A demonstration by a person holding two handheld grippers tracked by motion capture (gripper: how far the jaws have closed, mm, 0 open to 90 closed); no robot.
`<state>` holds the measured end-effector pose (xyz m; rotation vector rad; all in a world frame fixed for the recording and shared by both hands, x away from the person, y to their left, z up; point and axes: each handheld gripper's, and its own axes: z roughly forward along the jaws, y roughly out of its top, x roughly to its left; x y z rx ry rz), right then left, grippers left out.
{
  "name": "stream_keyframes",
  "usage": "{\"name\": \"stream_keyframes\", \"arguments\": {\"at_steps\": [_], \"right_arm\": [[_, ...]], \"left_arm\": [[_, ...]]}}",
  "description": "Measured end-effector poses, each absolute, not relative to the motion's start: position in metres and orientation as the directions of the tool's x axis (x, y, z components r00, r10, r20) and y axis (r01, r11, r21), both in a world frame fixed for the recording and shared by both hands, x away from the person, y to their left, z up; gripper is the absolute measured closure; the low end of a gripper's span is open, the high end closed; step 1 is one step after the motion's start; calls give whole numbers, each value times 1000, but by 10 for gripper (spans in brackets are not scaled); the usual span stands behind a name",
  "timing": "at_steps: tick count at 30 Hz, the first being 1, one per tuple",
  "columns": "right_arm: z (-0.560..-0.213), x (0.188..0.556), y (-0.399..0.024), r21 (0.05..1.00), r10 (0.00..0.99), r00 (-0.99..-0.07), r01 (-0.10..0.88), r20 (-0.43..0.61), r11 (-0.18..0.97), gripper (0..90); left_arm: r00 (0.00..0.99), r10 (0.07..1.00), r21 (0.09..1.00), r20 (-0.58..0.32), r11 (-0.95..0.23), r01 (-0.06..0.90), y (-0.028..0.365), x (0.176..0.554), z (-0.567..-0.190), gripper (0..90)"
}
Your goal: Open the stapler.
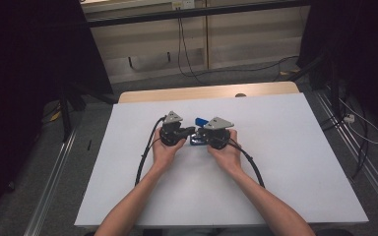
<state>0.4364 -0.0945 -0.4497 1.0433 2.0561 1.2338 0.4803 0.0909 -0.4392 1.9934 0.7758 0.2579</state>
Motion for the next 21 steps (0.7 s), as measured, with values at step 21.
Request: {"name": "stream_keyframes", "arguments": {"at_steps": [21], "right_arm": [[-447,436,-91,910,836,-546,314,-61,271,900]], "left_arm": [[778,612,838,-146,-341,425,94,482,-449,900]]}}
